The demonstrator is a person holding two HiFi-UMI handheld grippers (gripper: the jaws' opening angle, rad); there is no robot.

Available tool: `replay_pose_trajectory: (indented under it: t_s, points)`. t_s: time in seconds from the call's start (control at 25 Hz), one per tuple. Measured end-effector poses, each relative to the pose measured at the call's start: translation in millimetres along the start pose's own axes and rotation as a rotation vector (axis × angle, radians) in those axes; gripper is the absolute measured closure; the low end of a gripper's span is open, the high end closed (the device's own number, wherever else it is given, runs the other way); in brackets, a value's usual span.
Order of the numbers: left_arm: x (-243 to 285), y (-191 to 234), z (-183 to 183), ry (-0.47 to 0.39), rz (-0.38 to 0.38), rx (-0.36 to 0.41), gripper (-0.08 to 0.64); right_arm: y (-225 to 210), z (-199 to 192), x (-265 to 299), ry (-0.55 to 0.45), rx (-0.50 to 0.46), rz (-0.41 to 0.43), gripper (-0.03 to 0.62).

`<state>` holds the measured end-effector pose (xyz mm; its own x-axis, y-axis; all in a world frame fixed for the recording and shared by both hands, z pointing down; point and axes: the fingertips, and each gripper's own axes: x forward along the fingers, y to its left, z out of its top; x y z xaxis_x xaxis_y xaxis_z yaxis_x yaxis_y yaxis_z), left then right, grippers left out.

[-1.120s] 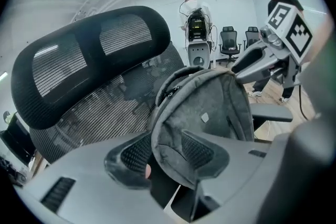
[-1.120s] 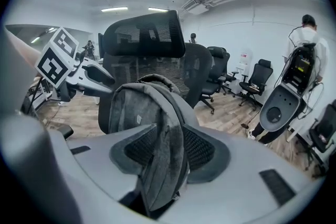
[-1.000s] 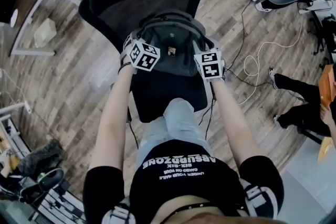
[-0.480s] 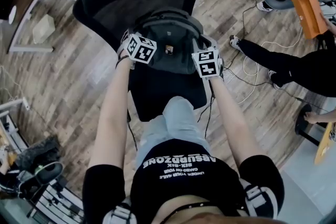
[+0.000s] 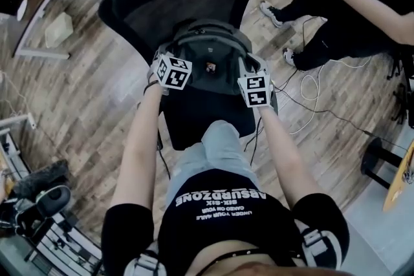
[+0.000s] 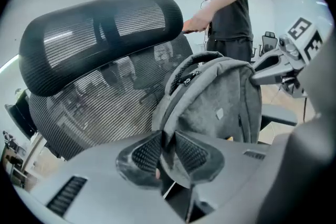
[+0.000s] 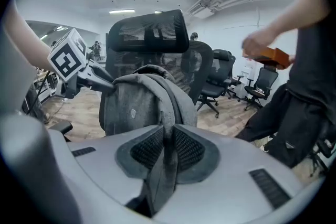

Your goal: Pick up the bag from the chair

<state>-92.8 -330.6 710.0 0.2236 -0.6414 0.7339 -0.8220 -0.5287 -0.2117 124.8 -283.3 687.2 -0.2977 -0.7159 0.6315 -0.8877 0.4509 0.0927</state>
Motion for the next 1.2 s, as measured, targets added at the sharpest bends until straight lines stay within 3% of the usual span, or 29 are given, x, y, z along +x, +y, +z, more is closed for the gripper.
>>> replay_pose_trajectory:
  t_s: [0.24,0.76,1.2]
  points:
    - [-18,-8,-7,-0.02,0.008,-0.03,0.469,6,-6,-9,-0.002,-0.056,-0.011,0.52]
    - [-41,-20,-25,-0.021,-0.003,-0.143,0.468,19,-17,-27,0.005,-0.034,-0.031,0.525]
    - [-60,-32,-44,0.007,-0.017,-0.134,0.469,37,-32,-45,0.03,-0.048,0.004,0.524]
